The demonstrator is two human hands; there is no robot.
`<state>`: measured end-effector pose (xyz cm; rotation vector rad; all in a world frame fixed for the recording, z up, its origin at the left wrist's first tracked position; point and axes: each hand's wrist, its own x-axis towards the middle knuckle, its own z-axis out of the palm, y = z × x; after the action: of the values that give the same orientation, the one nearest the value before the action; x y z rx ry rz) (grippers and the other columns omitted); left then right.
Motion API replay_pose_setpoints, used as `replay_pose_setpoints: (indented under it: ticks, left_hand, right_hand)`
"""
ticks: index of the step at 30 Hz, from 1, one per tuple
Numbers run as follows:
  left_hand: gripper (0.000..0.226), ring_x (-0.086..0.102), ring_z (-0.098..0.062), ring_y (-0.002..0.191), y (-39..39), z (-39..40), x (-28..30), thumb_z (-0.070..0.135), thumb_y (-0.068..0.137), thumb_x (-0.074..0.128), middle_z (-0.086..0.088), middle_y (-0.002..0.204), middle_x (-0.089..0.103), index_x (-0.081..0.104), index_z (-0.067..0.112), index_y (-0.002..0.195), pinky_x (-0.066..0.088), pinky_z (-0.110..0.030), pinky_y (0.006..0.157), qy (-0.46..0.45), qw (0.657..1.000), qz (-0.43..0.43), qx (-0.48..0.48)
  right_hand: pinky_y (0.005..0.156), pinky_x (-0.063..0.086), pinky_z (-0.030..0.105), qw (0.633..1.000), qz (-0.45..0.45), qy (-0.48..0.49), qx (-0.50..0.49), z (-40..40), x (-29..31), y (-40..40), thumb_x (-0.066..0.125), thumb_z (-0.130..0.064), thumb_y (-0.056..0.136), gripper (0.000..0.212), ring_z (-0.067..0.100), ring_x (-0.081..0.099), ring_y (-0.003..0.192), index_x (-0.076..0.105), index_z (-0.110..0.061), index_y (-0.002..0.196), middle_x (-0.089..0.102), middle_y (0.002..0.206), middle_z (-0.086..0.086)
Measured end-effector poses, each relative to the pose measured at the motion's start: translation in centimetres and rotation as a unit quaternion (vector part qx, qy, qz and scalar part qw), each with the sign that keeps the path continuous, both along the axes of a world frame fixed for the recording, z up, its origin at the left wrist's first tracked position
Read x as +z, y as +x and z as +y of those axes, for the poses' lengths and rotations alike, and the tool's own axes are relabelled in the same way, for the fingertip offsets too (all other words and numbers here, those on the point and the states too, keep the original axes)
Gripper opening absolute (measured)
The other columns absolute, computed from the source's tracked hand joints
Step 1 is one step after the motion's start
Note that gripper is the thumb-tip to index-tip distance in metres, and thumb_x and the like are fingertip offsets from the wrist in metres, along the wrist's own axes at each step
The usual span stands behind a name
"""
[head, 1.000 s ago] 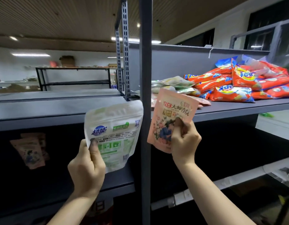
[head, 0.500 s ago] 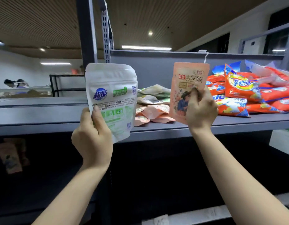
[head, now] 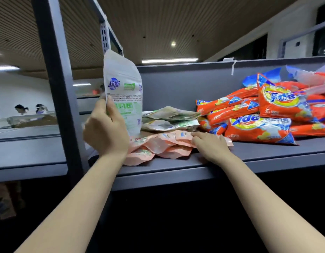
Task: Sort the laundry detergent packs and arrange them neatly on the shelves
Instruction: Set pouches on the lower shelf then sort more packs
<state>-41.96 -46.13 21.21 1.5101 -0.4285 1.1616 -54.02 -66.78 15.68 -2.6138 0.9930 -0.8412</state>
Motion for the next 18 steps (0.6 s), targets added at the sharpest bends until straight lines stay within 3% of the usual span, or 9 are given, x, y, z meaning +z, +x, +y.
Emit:
replay_pose_setpoints:
  ticks: [4, 6, 12, 14, 16, 18]
  left_hand:
    - [0.037, 0.059, -0.041, 0.092, 2.6, -3.9, 3.5, 0.040, 0.100, 0.034, -0.013, 0.103, 0.070, 0.063, 0.027, 0.118, 0.031, -0.034, 0.065, 0.013, 1.000, -0.013, 0.017]
    - [0.035, 0.060, -0.043, 0.089, 4.0, -6.1, 5.3, 0.038, 0.099, 0.033, -0.014, 0.102, 0.070, 0.062, 0.031, 0.118, 0.031, -0.034, 0.064, 0.020, 0.999, -0.025, 0.024]
    - [0.029, 0.062, -0.044, 0.067, 7.6, -13.3, 7.3, 0.021, 0.098, 0.039, -0.021, 0.082, 0.066, 0.066, 0.015, 0.108, 0.032, -0.036, 0.055, 0.139, 0.987, -0.064, 0.051]
    - [0.027, 0.062, -0.039, 0.063, 8.7, -15.4, 6.6, 0.016, 0.096, 0.046, -0.020, 0.081, 0.065, 0.064, 0.012, 0.115, 0.032, -0.033, 0.054, 0.235, 0.964, -0.112, 0.065]
    - [0.030, 0.062, -0.035, 0.079, 9.5, -17.7, 5.7, 0.022, 0.097, 0.044, -0.013, 0.096, 0.066, 0.061, 0.020, 0.121, 0.035, -0.035, 0.063, 0.367, 0.923, -0.102, 0.054]
    - [0.037, 0.055, -0.030, 0.105, 9.9, -19.4, 5.1, 0.041, 0.098, 0.034, -0.005, 0.108, 0.066, 0.065, 0.026, 0.113, 0.035, -0.043, 0.091, 0.481, 0.875, -0.037, 0.031]
  right_hand:
    - [0.110, 0.010, 0.057, 1.000, -0.002, -0.012, 0.014, -0.4, -0.5, 0.2, 0.029, -0.032, 0.092, 0.041, 0.021, 0.041, 0.127, 0.053, -0.034, 0.125, 0.053, 0.134, -0.003]
    - [0.110, 0.010, 0.057, 1.000, -0.010, -0.010, 0.020, -0.4, -0.5, 0.2, 0.029, -0.032, 0.093, 0.040, 0.019, 0.039, 0.129, 0.050, -0.036, 0.127, 0.052, 0.134, -0.006]
    - [0.112, 0.015, 0.048, 0.999, -0.030, -0.012, 0.022, -0.1, -0.6, -0.2, 0.041, -0.031, 0.090, 0.042, 0.014, 0.038, 0.129, 0.047, -0.034, 0.132, 0.051, 0.135, -0.010]
    - [0.112, 0.015, 0.044, 0.999, -0.043, -0.006, 0.028, -0.2, -0.7, -0.3, 0.044, -0.033, 0.090, 0.042, 0.012, 0.037, 0.129, 0.048, -0.034, 0.132, 0.050, 0.136, -0.012]
    - [0.115, 0.011, 0.046, 0.998, -0.055, 0.005, 0.027, -0.6, -0.7, -0.4, 0.045, -0.035, 0.090, 0.042, 0.010, 0.036, 0.130, 0.048, -0.034, 0.132, 0.049, 0.137, -0.014]
    - [0.116, 0.009, 0.046, 0.998, -0.064, 0.013, 0.028, -0.7, -0.7, -0.4, 0.046, -0.036, 0.090, 0.041, 0.008, 0.034, 0.131, 0.048, -0.034, 0.131, 0.048, 0.137, -0.015]
